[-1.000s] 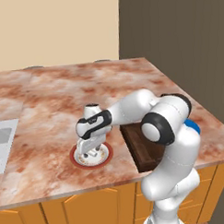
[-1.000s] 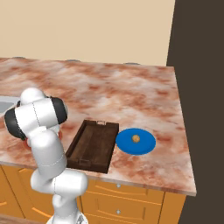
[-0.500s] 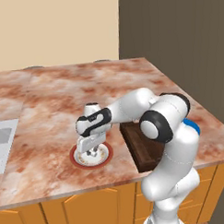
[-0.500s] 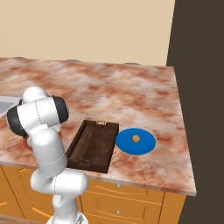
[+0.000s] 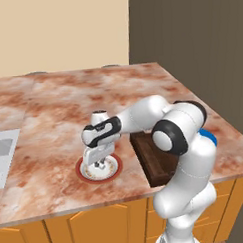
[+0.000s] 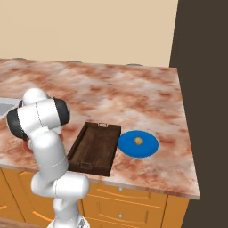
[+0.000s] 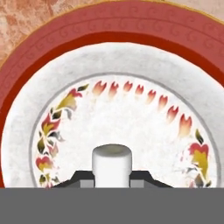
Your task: Move the dessert items from the plates to the tray.
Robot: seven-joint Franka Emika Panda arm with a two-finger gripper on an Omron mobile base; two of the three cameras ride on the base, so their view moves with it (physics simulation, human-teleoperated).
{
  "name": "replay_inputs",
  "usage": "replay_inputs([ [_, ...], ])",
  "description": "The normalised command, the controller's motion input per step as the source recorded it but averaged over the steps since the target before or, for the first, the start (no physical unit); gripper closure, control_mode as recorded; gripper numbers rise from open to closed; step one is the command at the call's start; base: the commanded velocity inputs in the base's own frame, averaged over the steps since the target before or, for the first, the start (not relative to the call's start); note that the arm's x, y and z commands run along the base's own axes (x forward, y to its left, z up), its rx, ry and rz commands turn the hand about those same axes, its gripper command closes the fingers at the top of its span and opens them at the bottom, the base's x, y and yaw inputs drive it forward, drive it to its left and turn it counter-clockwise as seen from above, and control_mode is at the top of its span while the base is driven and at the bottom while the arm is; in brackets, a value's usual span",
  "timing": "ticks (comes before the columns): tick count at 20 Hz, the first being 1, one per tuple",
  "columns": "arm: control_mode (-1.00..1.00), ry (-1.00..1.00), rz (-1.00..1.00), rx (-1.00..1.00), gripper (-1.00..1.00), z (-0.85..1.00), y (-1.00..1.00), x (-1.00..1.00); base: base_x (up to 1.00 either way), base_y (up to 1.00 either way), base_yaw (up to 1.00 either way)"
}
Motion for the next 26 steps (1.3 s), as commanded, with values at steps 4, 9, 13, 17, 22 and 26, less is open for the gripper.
replay_inputs([
  [4,-1.0,0.0,0.0,0.0,1.0,0.51,0.0,-0.02,0.0,0.0,0.0],
  [9,-1.0,0.0,-0.02,0.0,1.0,0.52,-0.32,-0.01,0.0,0.0,0.0],
  [13,-1.0,-0.04,-0.05,0.0,1.0,0.21,-0.86,-0.08,0.0,0.0,0.0],
  [17,-1.0,-0.03,-0.11,-0.02,1.0,0.16,-0.89,-0.1,0.0,0.0,0.0],
  [22,-1.0,-0.03,-0.18,-0.03,1.0,0.03,-0.88,-0.24,0.0,0.0,0.0],
  [26,-1.0,-0.01,-0.21,-0.07,1.0,0.03,-0.81,-0.26,0.0,0.0,0.0],
])
